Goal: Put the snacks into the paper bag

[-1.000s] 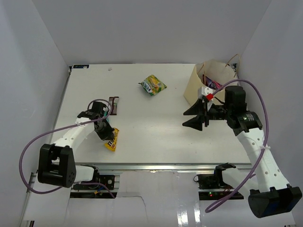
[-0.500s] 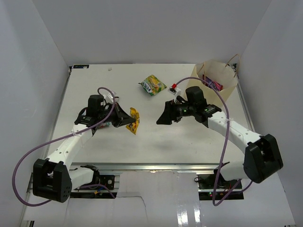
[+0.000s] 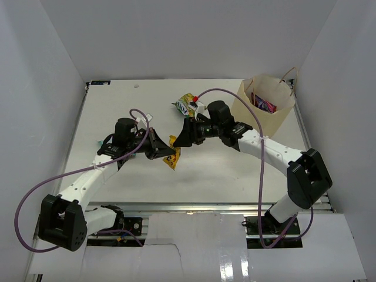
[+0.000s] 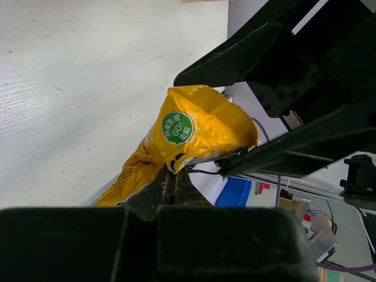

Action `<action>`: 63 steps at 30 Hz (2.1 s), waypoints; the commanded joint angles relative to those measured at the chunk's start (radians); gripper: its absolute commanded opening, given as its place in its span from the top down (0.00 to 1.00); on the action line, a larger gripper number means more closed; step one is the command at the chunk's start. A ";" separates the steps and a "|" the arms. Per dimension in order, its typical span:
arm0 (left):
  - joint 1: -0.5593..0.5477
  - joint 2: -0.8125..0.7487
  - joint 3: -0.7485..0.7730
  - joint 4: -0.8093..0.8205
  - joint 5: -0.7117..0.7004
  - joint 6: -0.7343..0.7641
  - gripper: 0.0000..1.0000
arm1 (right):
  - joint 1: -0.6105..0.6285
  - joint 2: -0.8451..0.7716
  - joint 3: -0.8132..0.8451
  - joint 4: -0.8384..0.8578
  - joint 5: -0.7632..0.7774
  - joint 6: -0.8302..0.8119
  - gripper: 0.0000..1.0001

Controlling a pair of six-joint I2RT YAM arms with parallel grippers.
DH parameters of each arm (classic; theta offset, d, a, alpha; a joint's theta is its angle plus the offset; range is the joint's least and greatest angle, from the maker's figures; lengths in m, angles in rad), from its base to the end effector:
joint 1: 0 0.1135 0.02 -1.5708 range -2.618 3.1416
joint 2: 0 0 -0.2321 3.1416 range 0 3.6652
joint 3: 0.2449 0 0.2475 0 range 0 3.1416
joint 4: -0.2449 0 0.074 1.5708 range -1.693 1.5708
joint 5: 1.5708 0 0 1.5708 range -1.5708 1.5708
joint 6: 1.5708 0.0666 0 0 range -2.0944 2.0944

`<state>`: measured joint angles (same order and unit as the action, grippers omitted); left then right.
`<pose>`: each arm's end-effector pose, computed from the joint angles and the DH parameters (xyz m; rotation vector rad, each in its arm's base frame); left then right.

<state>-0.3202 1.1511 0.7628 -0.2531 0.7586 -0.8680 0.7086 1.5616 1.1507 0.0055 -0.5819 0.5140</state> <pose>0.2403 -0.1280 0.2169 -0.1853 2.4127 -1.4497 0.2655 0.2758 0.2536 -0.6251 2.0785 1.3276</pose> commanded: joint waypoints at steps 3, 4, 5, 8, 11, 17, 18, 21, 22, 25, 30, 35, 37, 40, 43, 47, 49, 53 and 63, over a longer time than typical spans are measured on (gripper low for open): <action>-0.008 -0.005 -0.007 0.034 0.042 0.000 0.99 | 0.012 0.028 0.032 0.048 0.011 0.032 0.45; -0.008 -0.005 -0.005 0.035 0.045 0.003 0.99 | 0.014 0.031 0.029 0.056 0.008 0.041 0.48; -0.008 -0.005 -0.005 0.037 0.050 0.004 0.98 | 0.014 0.037 0.026 0.068 -0.001 0.046 0.50; -0.008 -0.005 -0.014 0.038 0.057 0.006 0.95 | 0.012 0.049 0.027 0.091 -0.021 0.049 0.66; -0.008 -0.010 -0.025 0.043 0.062 0.006 0.84 | 0.012 0.051 0.037 0.102 -0.044 0.026 0.79; -0.008 -0.024 -0.028 0.051 0.090 0.023 0.39 | 0.003 0.041 0.060 0.100 -0.096 -0.051 0.92; -0.008 -0.028 -0.025 0.049 0.108 0.032 0.34 | -0.003 0.040 0.066 0.099 -0.125 -0.092 0.92; -0.008 -0.060 -0.011 0.029 0.128 0.073 0.20 | -0.043 0.034 0.099 0.097 -0.249 -0.181 0.92; -0.008 -0.083 0.000 0.009 0.137 0.087 0.17 | -0.057 0.031 0.119 0.088 -0.298 -0.196 0.92; -0.007 -0.119 0.015 -0.044 0.137 0.142 0.16 | -0.113 0.014 0.155 0.056 -0.386 -0.274 0.92; -0.006 -0.198 0.059 -0.112 0.079 0.221 0.14 | -0.192 -0.049 0.293 -0.111 -0.397 -0.469 0.92; -0.006 -0.225 0.084 -0.153 -0.057 0.262 0.11 | -0.310 -0.115 0.496 -0.203 -0.355 -0.594 0.92; -0.006 -0.214 0.089 -0.176 -0.105 0.279 0.11 | -0.365 -0.124 0.573 -0.208 -0.322 -0.597 0.92; -0.006 -0.186 0.099 -0.216 -0.192 0.291 0.11 | -0.490 -0.127 0.714 -0.208 -0.244 -0.598 0.92; -0.006 -0.171 0.121 -0.253 -0.263 0.313 0.11 | -0.616 -0.143 0.770 -0.208 -0.137 -0.632 0.92; -0.006 -0.189 0.136 -0.281 -0.353 0.328 0.10 | -0.690 -0.173 0.713 -0.213 0.020 -0.693 0.92; -0.006 -0.202 0.144 -0.302 -0.412 0.334 0.08 | -0.727 -0.187 0.645 -0.214 0.094 -0.735 0.92; -0.006 -0.241 0.145 -0.351 -0.539 0.343 0.02 | -0.742 -0.227 0.512 -0.222 0.206 -0.827 0.92; -0.006 -0.188 0.179 -0.410 -0.728 0.365 0.02 | -0.755 -0.229 0.198 -0.167 0.337 -1.013 0.92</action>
<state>-0.3241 0.9314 0.8909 -0.6411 0.0994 -0.5278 -0.0402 1.3411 1.3705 -0.2371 -0.2977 -0.4152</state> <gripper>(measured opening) 0.975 0.254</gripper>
